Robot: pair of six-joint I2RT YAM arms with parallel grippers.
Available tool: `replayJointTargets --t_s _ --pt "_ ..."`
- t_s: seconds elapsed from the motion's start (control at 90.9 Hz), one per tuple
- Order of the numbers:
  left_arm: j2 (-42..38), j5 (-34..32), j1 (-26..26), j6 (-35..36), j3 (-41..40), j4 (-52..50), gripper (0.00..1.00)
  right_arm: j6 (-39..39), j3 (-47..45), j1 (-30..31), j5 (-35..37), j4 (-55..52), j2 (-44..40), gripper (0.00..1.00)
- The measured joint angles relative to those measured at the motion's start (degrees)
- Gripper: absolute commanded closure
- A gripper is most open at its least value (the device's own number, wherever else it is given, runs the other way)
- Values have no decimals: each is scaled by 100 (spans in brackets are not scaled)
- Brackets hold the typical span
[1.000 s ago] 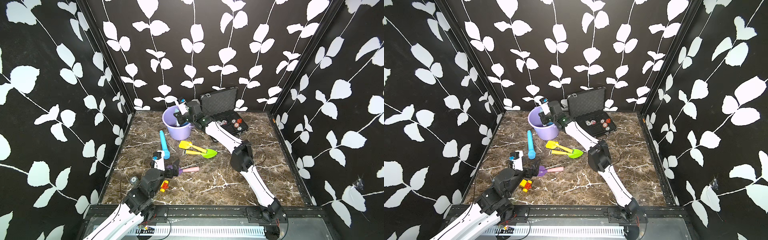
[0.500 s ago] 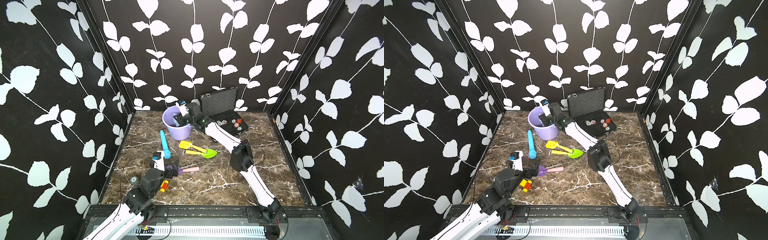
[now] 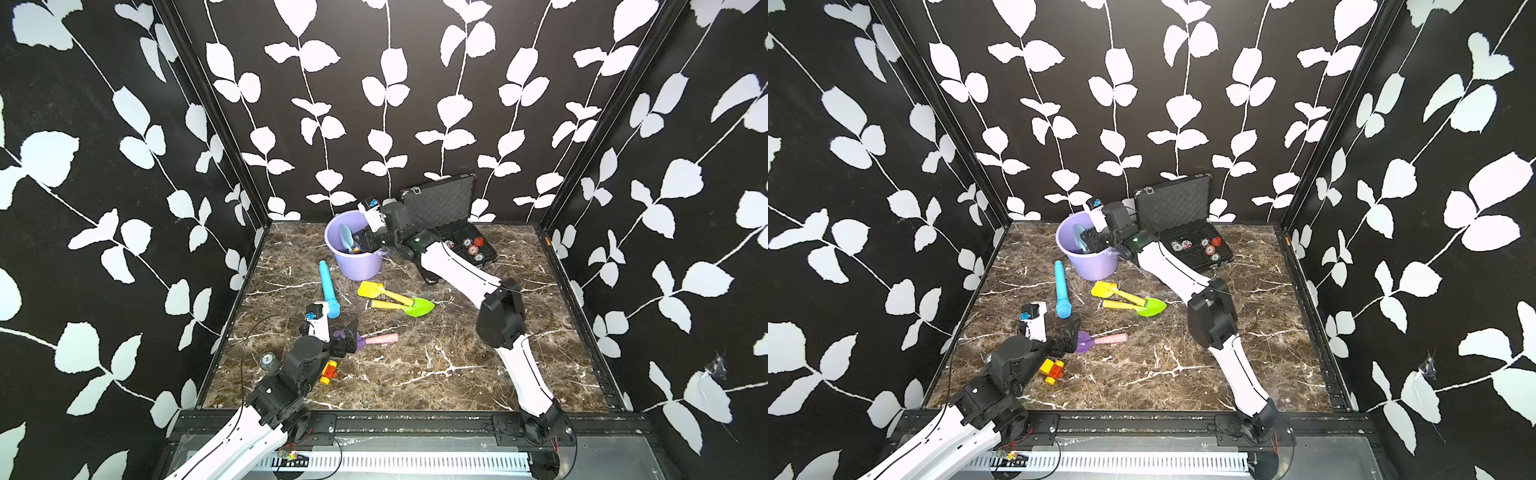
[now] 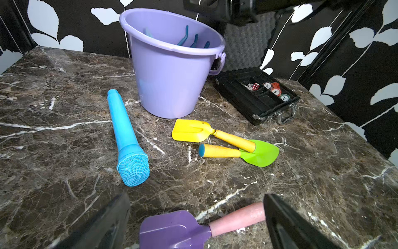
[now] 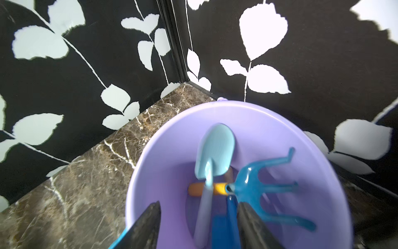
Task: Organize the gardening tools
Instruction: Place the gardening tool in the container, then pick up the gardening tool from the center of the board.
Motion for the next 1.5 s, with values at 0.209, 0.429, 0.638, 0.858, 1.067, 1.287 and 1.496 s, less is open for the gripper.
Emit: replayJointTargets --t_s 0.209,0.429,0.638,0.858,1.067,1.287,1.496 --pt "0 -98 -2 -48 0 -59 1 0 -1652 2 107 584 -1290 20" --pt "-129 -181 -2 -168 0 -131 1 2 -3338 79 332 988 -2177 18" --pt "-258 -308 0 -262 0 -232 1 -221 -4389 535 774 973 -2459 18" --pt "-396 -527 0 -428 -2 -481 1 -472 -4817 1158 973 767 -2481 19" --pt "-656 -774 0 -625 -48 -669 1 -595 -4765 1298 931 376 -2306 19" --pt "-820 -896 0 -741 -133 -824 1 -680 -4533 1381 745 -157 -1893 19" --pt "-826 -964 0 -754 -133 -870 1 -772 -4295 1394 671 -533 -1788 19"
